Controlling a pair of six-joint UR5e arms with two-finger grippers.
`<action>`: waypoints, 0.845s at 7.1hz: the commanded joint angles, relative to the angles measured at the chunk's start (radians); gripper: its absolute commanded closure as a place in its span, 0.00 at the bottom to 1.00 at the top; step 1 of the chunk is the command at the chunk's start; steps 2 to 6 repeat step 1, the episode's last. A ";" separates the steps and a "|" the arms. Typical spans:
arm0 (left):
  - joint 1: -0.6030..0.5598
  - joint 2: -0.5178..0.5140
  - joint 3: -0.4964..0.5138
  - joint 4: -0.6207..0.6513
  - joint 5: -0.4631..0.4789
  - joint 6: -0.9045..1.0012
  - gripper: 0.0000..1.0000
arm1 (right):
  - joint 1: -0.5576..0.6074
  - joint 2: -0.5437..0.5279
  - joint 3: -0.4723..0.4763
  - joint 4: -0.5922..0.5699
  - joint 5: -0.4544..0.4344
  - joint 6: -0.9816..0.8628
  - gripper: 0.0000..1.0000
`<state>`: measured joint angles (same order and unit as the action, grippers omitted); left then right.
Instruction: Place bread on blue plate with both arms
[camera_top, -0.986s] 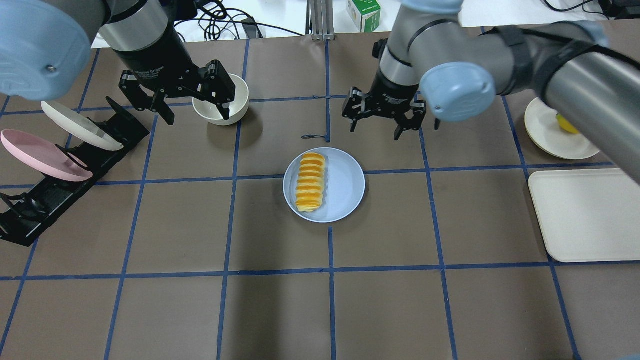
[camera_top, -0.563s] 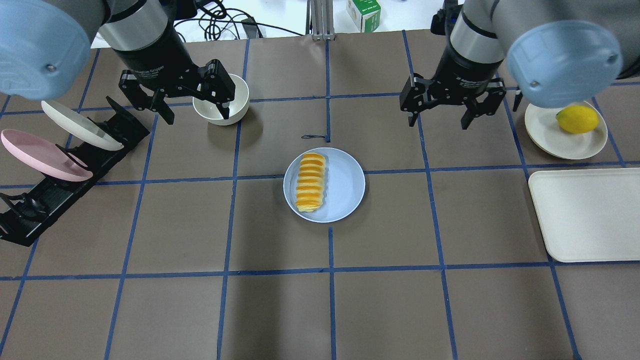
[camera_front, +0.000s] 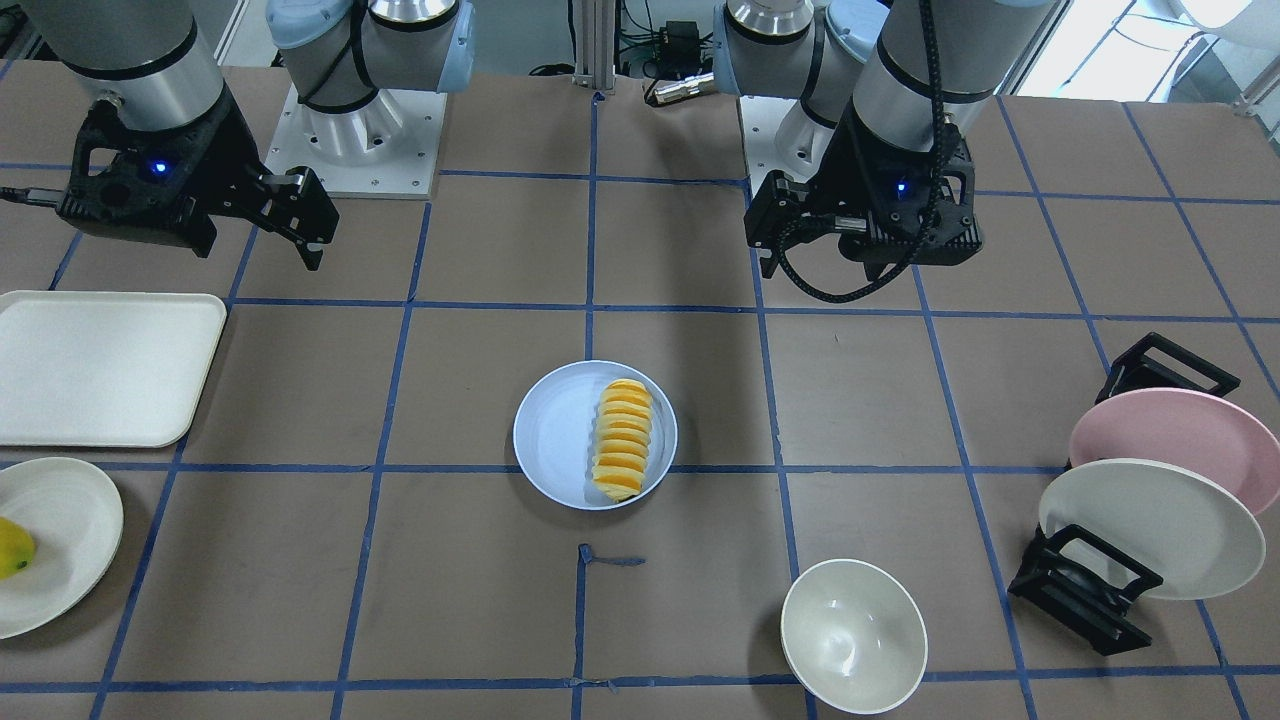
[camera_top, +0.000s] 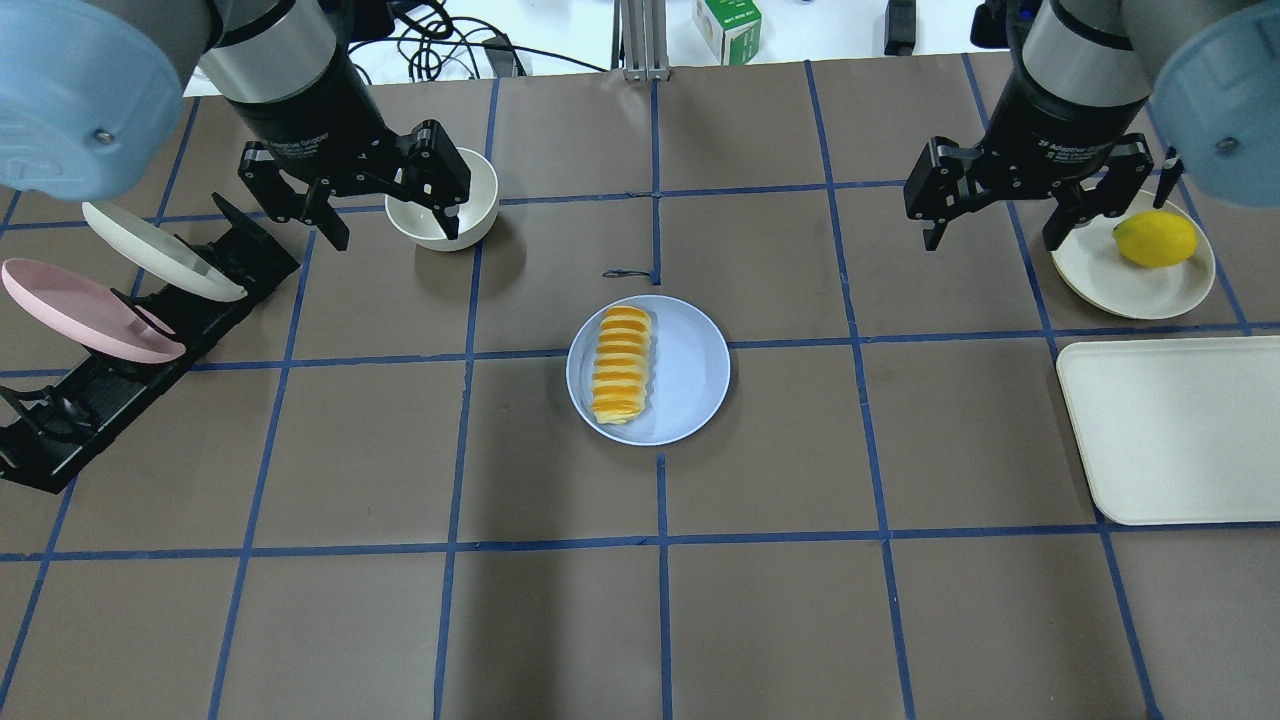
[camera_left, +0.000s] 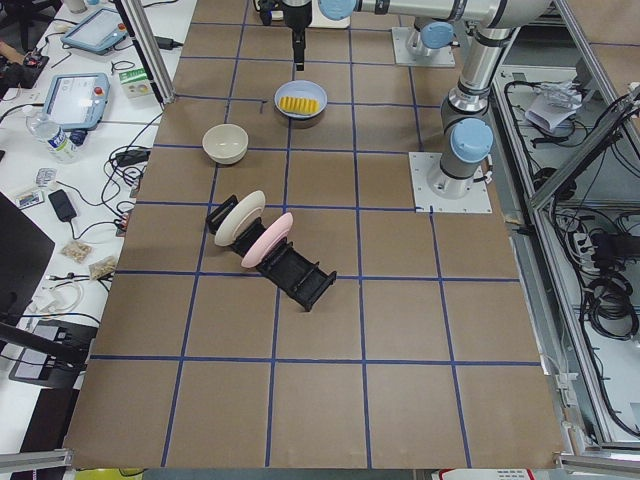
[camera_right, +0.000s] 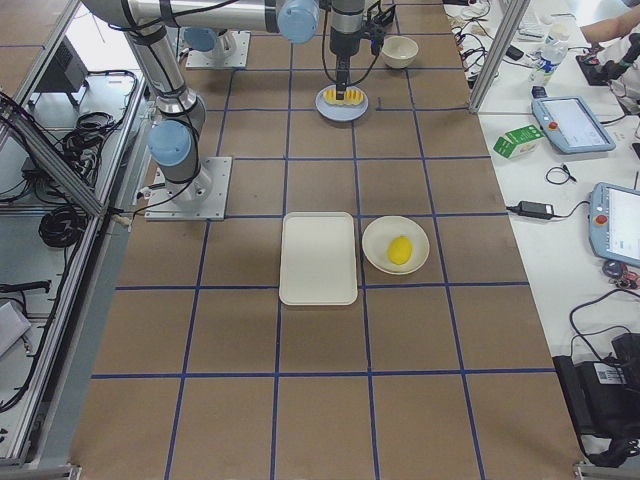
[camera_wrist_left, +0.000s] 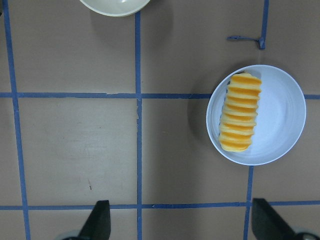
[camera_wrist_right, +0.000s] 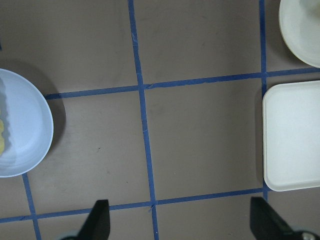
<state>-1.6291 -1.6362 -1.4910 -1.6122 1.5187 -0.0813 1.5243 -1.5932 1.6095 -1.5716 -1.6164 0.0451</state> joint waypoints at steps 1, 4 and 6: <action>0.000 -0.001 0.000 -0.002 0.000 0.001 0.00 | -0.001 -0.010 0.003 0.004 0.042 0.001 0.00; 0.000 -0.001 0.000 -0.002 0.000 0.001 0.00 | -0.001 -0.010 0.003 0.004 0.042 0.001 0.00; 0.000 -0.001 0.000 -0.002 0.000 0.001 0.00 | -0.001 -0.010 0.003 0.004 0.042 0.001 0.00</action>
